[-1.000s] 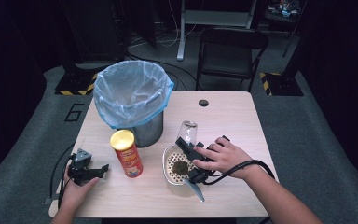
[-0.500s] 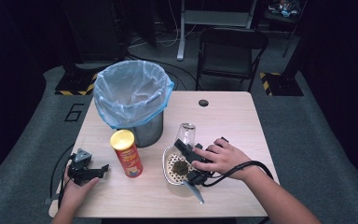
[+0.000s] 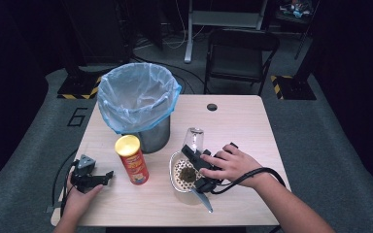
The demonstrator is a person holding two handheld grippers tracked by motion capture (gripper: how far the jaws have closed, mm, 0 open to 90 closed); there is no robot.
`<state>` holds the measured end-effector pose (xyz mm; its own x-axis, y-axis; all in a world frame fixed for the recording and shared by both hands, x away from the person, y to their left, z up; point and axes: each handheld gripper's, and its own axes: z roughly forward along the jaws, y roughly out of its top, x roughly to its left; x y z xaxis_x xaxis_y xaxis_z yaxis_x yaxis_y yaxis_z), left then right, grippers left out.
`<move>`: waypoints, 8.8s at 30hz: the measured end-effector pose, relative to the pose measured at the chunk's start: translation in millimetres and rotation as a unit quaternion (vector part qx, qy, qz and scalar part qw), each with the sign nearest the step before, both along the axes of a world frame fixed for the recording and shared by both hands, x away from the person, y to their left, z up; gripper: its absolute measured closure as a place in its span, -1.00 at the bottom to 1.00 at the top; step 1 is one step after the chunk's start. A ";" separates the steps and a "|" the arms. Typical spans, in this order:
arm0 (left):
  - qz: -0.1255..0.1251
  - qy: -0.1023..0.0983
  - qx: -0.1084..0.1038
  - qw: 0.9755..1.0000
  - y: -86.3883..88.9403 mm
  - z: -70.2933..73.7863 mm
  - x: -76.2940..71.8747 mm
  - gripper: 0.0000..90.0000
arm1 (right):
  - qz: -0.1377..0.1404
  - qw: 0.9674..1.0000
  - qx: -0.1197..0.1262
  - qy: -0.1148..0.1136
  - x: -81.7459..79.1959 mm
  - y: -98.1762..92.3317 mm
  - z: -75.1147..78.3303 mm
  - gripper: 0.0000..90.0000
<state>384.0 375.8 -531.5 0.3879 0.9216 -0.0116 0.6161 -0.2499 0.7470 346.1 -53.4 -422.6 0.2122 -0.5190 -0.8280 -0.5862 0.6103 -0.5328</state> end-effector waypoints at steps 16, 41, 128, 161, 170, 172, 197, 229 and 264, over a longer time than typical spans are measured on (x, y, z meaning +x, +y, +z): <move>0.000 0.000 0.000 1.000 0.0 0.0 0.0 -0.74 | 0.002 1.000 -0.010 -0.025 -0.9 0.4 0.8 -0.22; 0.000 0.001 0.001 1.000 0.1 0.2 -0.1 -0.74 | -0.001 1.000 0.015 -0.003 -0.6 0.7 4.8 -0.24; -0.019 0.012 0.004 1.000 -2.6 2.7 -2.4 -0.71 | -0.135 0.491 0.556 0.657 181.1 142.1 176.2 -0.95; -0.058 -0.025 -0.068 0.996 -19.9 50.9 -26.7 -0.70 | -0.154 0.545 0.598 0.568 106.4 -25.6 129.6 -0.28; -0.137 -0.033 -0.088 0.986 -35.8 59.5 -35.7 -0.73 | -0.180 0.508 0.619 0.572 73.7 -77.2 97.5 -0.29; -0.147 -0.031 -0.094 0.984 -41.4 58.6 -35.6 -0.73 | -0.186 0.498 0.626 0.570 68.2 -85.3 91.5 -0.31; -0.187 -0.043 -0.071 0.979 -87.8 46.5 -10.8 -0.69 | -0.237 0.469 0.658 0.539 50.0 -134.3 58.1 -0.35; -0.188 -0.040 -0.060 0.979 -84.7 113.6 -33.7 -0.47 | -0.296 0.426 0.667 0.534 70.1 -159.5 18.2 -0.35; -0.249 -0.059 -0.057 0.965 -125.2 316.2 -1.7 -0.47 | -0.303 0.421 0.665 0.537 71.1 -162.5 14.1 -0.35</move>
